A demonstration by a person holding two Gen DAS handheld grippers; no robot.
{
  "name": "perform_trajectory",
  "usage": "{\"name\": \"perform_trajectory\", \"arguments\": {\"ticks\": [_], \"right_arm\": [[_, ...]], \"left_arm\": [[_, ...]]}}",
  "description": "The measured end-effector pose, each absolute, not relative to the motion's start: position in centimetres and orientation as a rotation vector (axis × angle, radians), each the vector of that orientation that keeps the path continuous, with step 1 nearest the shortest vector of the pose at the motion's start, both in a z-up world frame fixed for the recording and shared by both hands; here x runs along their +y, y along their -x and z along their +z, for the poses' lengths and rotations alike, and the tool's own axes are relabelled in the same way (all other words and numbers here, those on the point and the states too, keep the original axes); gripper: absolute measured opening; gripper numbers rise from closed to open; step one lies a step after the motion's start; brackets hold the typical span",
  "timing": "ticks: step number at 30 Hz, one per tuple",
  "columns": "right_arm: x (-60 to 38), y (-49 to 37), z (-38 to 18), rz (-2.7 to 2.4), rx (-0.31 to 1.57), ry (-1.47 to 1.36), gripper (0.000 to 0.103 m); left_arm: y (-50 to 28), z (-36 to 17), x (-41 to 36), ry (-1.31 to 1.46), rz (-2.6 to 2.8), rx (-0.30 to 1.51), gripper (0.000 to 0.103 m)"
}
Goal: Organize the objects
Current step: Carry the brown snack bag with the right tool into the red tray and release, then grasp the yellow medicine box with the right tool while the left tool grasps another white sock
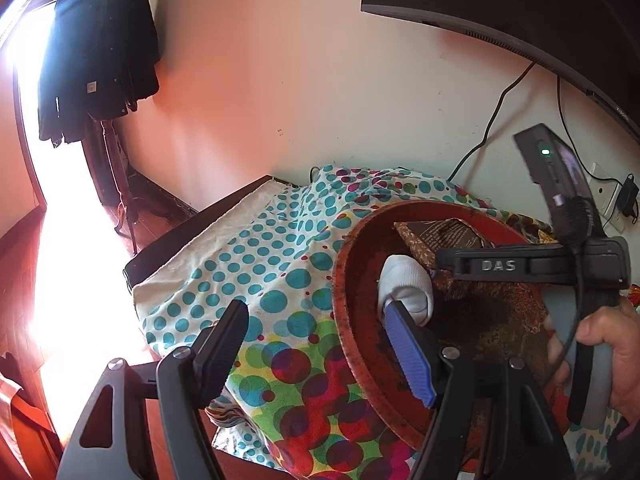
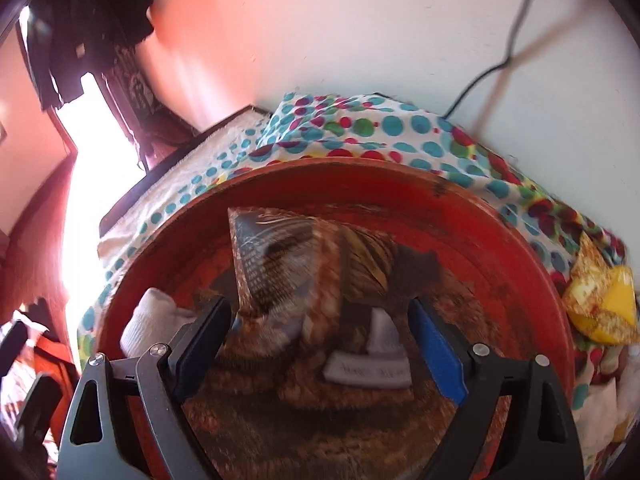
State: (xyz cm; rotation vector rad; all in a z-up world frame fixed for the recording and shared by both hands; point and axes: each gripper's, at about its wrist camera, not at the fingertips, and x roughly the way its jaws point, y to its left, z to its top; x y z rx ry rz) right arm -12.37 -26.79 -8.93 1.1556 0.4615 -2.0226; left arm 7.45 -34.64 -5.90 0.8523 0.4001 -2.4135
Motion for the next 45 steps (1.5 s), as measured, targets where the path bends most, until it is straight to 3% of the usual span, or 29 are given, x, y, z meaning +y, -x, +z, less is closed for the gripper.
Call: {"name": "perform_trajectory", "arguments": {"ticks": [11,22,42,44,45], "right_arm": [[-5.9,11.7,-4.5,-2.296,0.281,-1.078,0.092],[20.8,13.6,-6.2,-2.800,0.070,-1.193,0.099],[25.0,23.1,-11.2,-2.768,0.083,-1.262,0.101],[25.1,23.5,-11.6,-2.760,0.057,-1.274,0.099],[25.3,23.6,-11.6,-2.758,0.041,-1.263,0.092]], "left_arm": [[-6.6,-6.0,-32.2,-0.873,-2.454,0.331,0.073],[-5.5,-6.1,-27.3,-0.917,-2.533,0.235,0.073],[-1.8,-6.0,-16.9,-1.000,-2.673,-0.090,0.073],[-0.7,-5.4,-15.4,-1.002,-2.700,-0.120,0.073],[-0.3,-5.2,-14.7,-1.001,-2.713,-0.132,0.073]]}}
